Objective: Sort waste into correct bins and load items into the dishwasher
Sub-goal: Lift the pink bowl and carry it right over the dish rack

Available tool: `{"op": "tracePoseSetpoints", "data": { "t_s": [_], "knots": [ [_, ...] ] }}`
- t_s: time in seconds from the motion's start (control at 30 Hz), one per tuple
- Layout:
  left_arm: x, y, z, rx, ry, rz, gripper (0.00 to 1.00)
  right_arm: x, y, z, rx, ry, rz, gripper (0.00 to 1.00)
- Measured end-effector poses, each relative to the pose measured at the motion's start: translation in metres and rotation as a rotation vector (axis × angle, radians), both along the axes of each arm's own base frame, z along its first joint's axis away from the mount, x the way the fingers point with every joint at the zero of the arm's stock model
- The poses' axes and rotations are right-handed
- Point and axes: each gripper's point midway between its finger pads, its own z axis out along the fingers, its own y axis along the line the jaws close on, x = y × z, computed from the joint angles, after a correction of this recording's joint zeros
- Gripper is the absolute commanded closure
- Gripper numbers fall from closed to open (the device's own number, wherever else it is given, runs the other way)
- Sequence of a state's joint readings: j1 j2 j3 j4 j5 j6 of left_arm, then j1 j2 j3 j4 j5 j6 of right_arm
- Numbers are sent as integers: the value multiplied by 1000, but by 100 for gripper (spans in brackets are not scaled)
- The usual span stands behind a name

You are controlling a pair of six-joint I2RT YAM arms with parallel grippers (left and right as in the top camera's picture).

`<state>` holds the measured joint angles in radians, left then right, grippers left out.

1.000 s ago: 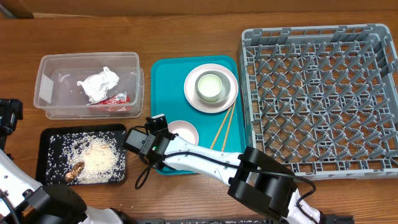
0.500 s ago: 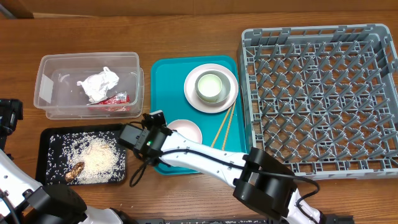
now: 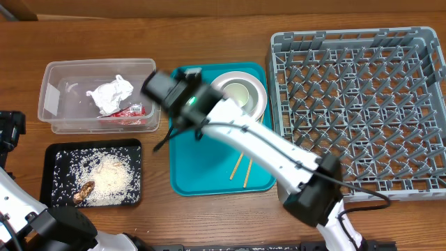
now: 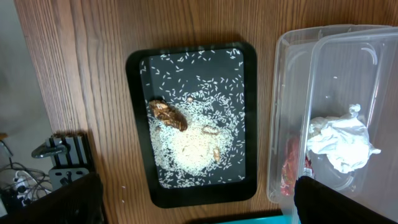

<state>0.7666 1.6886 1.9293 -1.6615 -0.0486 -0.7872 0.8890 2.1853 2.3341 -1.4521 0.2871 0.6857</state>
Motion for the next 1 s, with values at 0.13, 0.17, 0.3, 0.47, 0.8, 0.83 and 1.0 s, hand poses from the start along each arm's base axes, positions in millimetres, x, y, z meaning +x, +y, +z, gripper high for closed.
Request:
{"op": "tracePoseSetpoints", "data": {
  "t_s": [0.13, 0.17, 0.3, 0.47, 0.8, 0.83, 1.0],
  "knots": [
    [0, 0, 0, 0, 0, 0, 0, 50, -40, 39, 113, -31, -40, 96],
    [0, 0, 0, 1, 0, 0, 0, 60, -51, 46, 140, -31, -50, 96],
    [0, 0, 0, 0, 0, 0, 0, 107, -124, 65, 271, -13, -102, 96],
    [0, 0, 0, 1, 0, 0, 0, 152, -226, 83, 493, -33, -122, 96],
    [0, 0, 0, 1, 0, 0, 0, 161, -332, 125, 880, -161, -5, 96],
    [0, 0, 0, 1, 0, 0, 0, 160, -333, 126, 912, -159, 12, 96],
    [0, 0, 0, 1, 0, 0, 0, 161, -329, 110, 1032, -105, 55, 96]
  ]
}}
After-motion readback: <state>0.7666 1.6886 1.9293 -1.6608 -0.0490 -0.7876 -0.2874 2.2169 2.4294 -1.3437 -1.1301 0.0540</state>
